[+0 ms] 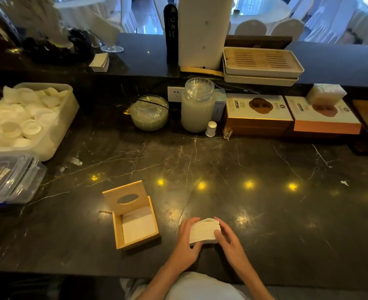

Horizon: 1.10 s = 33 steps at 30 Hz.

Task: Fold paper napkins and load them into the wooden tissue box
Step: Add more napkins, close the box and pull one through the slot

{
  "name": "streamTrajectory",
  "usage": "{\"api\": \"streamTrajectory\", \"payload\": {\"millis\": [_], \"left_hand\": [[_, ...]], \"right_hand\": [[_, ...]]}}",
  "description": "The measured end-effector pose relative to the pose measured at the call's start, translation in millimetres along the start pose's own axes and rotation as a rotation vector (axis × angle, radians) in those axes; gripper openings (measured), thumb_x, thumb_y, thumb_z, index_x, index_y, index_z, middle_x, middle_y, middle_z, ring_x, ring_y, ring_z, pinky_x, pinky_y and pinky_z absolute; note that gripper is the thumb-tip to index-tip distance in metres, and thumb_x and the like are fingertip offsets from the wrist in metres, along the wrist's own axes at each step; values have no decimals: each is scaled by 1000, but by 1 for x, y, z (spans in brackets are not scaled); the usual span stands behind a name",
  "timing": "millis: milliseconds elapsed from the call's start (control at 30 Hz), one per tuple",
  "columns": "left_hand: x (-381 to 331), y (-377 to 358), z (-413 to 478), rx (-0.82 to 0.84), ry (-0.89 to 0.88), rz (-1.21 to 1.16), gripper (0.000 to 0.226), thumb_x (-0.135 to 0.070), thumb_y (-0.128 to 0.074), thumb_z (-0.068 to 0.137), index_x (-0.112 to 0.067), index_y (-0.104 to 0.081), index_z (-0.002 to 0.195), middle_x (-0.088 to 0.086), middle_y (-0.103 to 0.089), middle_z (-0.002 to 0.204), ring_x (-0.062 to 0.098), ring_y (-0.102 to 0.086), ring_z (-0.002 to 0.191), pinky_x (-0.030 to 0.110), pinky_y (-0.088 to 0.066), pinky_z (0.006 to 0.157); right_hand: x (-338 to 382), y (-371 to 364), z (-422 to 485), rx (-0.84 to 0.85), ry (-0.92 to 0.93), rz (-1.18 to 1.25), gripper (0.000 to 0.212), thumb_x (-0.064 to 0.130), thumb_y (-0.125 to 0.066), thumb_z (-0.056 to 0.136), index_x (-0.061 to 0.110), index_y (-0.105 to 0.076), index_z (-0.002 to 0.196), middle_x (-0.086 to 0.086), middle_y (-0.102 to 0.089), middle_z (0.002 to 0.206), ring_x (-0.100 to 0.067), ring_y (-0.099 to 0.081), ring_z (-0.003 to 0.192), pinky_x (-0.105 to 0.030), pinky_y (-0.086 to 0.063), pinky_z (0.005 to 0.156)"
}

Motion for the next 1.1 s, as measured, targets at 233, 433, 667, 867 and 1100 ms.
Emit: {"api": "streamTrajectory", "payload": {"millis": [233, 433, 667, 867, 1100], "left_hand": [[5, 4, 0, 36, 13, 15, 44, -30, -66, 92, -43, -44, 127, -24, -39, 128, -6, -36, 126, 25, -45, 105], [8, 12, -4, 75, 80, -52, 56, -28, -75, 85, -36, -40, 128, -12, -49, 128, 0, -45, 126, 15, -48, 97], [8, 18, 5, 208, 26, 146, 49, -26, -71, 88, -34, -44, 129, -8, -44, 130, 0, -37, 124, 19, -38, 101], [2, 21, 9, 316, 46, 263, 52, -24, -74, 84, -30, -41, 125, -8, -44, 128, 7, -43, 120, 32, -47, 102], [-14, 39, 1, 249, 257, -69, 41, -32, -72, 87, -30, -45, 119, -12, -57, 118, 5, -57, 109, 26, -57, 87]], "right_hand": [[-2, 6, -8, 108, 13, -186, 69, 25, -75, 84, 36, -40, 142, 19, -55, 135, 2, -50, 125, -24, -45, 102], [2, 9, -8, 51, 112, -411, 45, 21, -69, 88, 43, -49, 122, 31, -59, 119, 8, -52, 118, -28, -48, 103], [16, 11, 0, 151, 204, -626, 64, 21, -72, 85, 42, -39, 136, 28, -43, 131, 11, -37, 125, -15, -38, 102], [32, 9, 6, 244, 248, -883, 39, 20, -67, 86, 37, -42, 111, 19, -49, 115, -1, -49, 106, -23, -50, 85], [44, 19, 10, 412, 8, -602, 37, 16, -67, 87, 28, -45, 114, 1, -55, 113, -14, -60, 100, -37, -57, 83]]}}
Point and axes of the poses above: each hand's wrist, its own z-axis towards the middle knuckle, its own y-axis out of the back of the hand, x = y × z, the point moved 3 cm from there along z, towards the middle knuckle
